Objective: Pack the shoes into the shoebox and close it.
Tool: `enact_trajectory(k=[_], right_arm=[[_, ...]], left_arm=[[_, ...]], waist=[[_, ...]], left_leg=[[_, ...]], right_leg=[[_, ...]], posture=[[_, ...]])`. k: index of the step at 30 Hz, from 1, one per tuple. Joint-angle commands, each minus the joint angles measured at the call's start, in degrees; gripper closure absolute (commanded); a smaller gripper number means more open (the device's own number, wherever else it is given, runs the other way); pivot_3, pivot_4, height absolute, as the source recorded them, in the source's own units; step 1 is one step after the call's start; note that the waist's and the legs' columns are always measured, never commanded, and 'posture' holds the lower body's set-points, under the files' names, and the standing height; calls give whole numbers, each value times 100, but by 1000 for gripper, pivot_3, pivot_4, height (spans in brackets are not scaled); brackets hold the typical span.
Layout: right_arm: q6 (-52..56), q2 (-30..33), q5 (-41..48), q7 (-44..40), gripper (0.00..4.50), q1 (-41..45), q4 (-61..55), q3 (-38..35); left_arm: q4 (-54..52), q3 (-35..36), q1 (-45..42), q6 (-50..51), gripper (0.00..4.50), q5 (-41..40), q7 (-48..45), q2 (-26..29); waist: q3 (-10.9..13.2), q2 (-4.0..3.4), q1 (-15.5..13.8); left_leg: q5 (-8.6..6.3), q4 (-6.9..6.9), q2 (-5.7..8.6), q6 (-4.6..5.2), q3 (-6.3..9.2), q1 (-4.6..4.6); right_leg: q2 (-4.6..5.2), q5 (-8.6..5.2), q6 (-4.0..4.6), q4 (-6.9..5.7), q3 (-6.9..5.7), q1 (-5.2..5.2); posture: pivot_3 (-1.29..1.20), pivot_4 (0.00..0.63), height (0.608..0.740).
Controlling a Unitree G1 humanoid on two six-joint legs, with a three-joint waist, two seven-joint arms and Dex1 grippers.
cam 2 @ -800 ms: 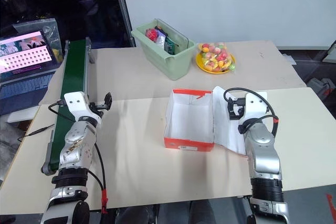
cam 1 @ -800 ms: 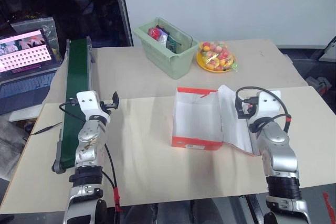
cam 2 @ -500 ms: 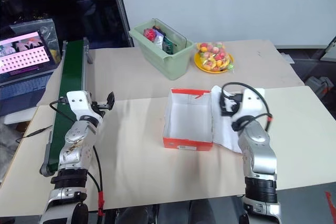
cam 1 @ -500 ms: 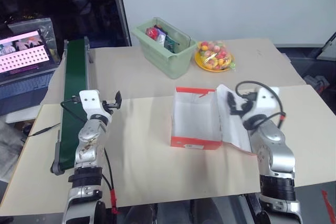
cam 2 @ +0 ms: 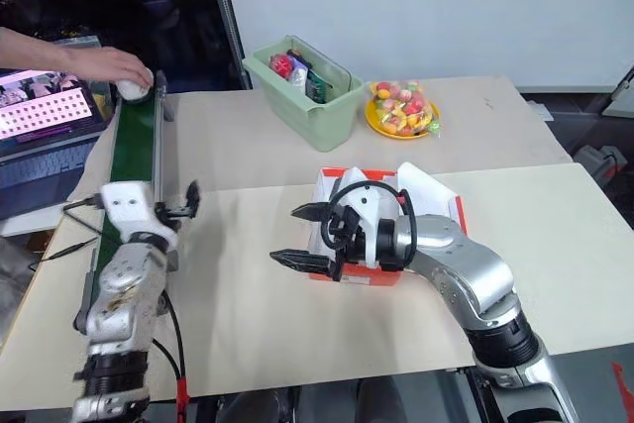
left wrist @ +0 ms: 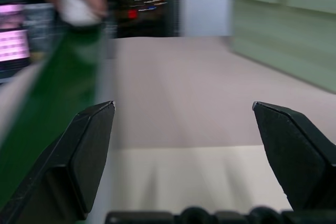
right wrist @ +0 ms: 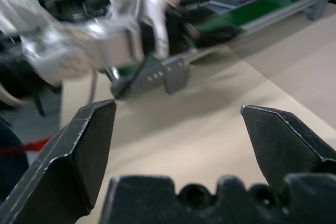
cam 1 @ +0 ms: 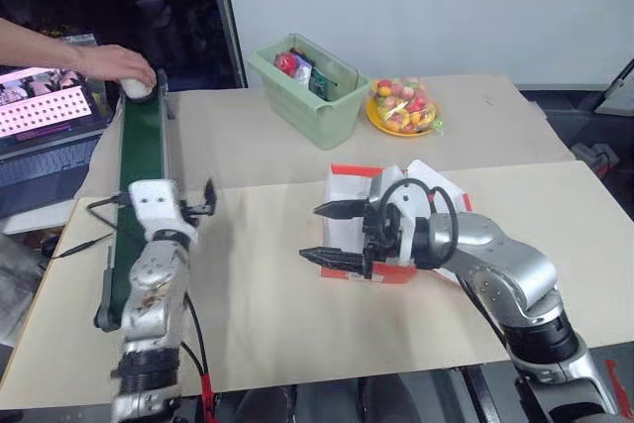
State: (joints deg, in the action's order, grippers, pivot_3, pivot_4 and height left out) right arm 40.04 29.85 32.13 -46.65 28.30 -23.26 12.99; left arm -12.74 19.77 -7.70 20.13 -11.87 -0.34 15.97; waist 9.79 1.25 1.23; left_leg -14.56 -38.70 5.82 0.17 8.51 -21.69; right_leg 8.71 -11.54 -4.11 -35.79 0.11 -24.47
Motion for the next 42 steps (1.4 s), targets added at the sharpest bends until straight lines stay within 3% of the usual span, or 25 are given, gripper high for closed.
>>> enact_trajectory(k=[1, 5, 11, 42], right_arm=[[-303, -80, -223, -57, 18, 126, 84, 56], [-344, -197, -277, -139, 18, 153, 224, 38], [-329, -286, -313, -200, 18, 111, 284, 49], [-245, -543, -320, -8, 18, -128, 181, -333]], left_arm=[[-631, 566, 367, 585, 0, -60, 267, 141], [-847, 907, 678, 1175, 0, -118, 495, 45], [-1061, 827, 646, 1682, 0, -182, 446, 83], [-439, 689, 76, 1854, 0, -103, 335, 155]], waist=[[0, 0, -25], [0, 0, -74], [0, 2, -108], [0, 3, -69]], left_leg=[[0, 0, -4, -1, 0, -2], [-2, -1, -24, -9, -5, 0], [-4, -1, -32, -11, -12, 17], [-17, 1, -51, -22, -69, 20]], right_leg=[[-5, 0, 0, 0, 0, -3], [-21, 8, 14, 3, 1, -1], [-25, 4, 8, 4, 0, 15], [-40, 10, 17, 6, 22, 4]], posture=[[0, 150, 740], [0, 150, 740], [0, 150, 740], [0, 150, 740]])
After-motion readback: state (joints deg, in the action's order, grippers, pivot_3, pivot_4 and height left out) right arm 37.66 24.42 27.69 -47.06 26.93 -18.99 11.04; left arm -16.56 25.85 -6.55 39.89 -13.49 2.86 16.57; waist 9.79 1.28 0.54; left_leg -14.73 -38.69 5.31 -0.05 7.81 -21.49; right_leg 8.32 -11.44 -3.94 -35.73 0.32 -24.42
